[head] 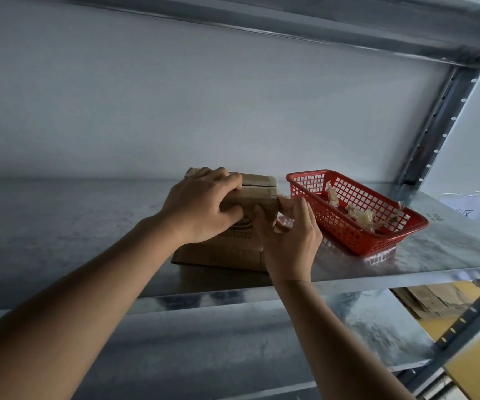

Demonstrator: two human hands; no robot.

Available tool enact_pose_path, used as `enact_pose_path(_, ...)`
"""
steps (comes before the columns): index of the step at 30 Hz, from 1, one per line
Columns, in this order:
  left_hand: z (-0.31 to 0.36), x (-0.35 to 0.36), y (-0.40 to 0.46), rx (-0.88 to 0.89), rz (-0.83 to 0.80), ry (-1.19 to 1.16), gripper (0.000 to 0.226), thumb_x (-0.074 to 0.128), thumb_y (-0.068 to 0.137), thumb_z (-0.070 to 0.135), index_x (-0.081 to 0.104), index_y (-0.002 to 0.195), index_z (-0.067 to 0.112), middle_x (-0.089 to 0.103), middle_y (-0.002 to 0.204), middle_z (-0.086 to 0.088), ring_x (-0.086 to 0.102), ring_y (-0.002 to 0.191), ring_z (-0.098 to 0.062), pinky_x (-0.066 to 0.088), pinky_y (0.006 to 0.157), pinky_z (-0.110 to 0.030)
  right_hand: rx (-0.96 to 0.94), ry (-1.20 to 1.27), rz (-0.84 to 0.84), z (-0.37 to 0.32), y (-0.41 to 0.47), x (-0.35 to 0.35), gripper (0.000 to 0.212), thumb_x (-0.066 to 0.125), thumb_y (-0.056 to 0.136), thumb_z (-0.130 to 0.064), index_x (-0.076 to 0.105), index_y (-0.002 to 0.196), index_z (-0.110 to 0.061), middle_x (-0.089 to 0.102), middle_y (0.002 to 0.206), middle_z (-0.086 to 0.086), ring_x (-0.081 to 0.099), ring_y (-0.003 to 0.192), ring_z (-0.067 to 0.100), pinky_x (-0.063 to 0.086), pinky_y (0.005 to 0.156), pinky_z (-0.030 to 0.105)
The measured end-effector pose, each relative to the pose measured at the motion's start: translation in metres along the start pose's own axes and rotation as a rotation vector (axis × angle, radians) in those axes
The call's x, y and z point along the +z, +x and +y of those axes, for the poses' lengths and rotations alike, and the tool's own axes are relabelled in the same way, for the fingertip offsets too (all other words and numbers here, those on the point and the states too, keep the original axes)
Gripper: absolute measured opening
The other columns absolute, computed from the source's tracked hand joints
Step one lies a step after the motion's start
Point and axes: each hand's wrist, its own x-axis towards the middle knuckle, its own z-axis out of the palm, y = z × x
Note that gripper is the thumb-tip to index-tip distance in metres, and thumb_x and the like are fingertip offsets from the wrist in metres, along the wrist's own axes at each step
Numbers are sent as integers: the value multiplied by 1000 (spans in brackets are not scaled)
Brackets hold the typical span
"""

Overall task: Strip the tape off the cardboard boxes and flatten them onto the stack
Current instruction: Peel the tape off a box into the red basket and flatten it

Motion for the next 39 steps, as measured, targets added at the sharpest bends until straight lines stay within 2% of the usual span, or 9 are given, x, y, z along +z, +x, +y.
enact_pose_path(5,-1,-1,1,-1,-21,-1,38,50,90,53,55,121,32,59,117,14,50,110,-16,36,76,-33,40,47,-2,-2,1,1,28,84,83,-33,65,95,-15,68,93,-7,62,84,6,54,69,36)
enact_pose_path(10,1,-2,1,-9,-34,-3,32,58,94,47,55,121,31,59,118,13,49,110,-16,36,78,-33,49,9,2,-7,1,1,30,77,82,-41,65,93,-16,68,90,-7,64,81,9,52,67,35)
enact_pose_path(17,3,-7,2,-18,-74,-7,34,58,93,47,54,123,31,58,120,12,48,112,-16,39,78,-35,34,-230,-44,-20,3,3,34,81,84,-35,59,94,-11,65,92,1,60,70,19,24,54,13)
enact_pose_path(20,4,-9,3,-30,-101,-11,32,58,94,45,53,123,31,57,122,12,47,114,-17,42,80,-37,19,-328,-77,-28,4,3,31,76,88,-31,58,99,-8,64,94,7,63,68,27,17,51,14)
enact_pose_path(22,6,-11,4,-34,-118,-13,30,58,95,42,54,123,30,58,124,11,47,116,-17,44,83,-38,57,-399,-136,-35,6,4,29,67,94,-29,55,107,-7,62,101,11,64,75,30,23,49,23)
enact_pose_path(25,7,-14,6,-32,-146,-14,30,59,97,38,54,126,29,58,128,10,47,120,-18,45,86,-39,81,-457,-227,-39,9,6,26,57,99,-26,48,115,-7,59,107,13,61,79,29,37,61,32)
enact_pose_path(31,11,-13,9,-38,-157,11,31,59,101,29,53,131,28,58,133,6,47,123,-22,49,94,-47,31,-524,-346,-40,16,4,32,53,102,-20,44,127,-3,62,110,16,69,86,35,42,61,33)
enact_pose_path(35,12,-13,10,-43,-145,-7,33,63,99,22,54,130,27,61,129,4,50,117,-23,51,90,-45,-3,-526,-352,-36,19,0,22,50,101,-4,47,123,-2,68,106,19,72,84,38,52,63,39)
enact_pose_path(39,11,-13,10,-44,-121,-47,25,64,100,32,57,124,27,64,122,5,50,111,-19,50,89,-45,-16,-376,-307,-23,21,-11,25,64,100,-13,55,122,-5,74,98,12,69,74,24,48,60,32)
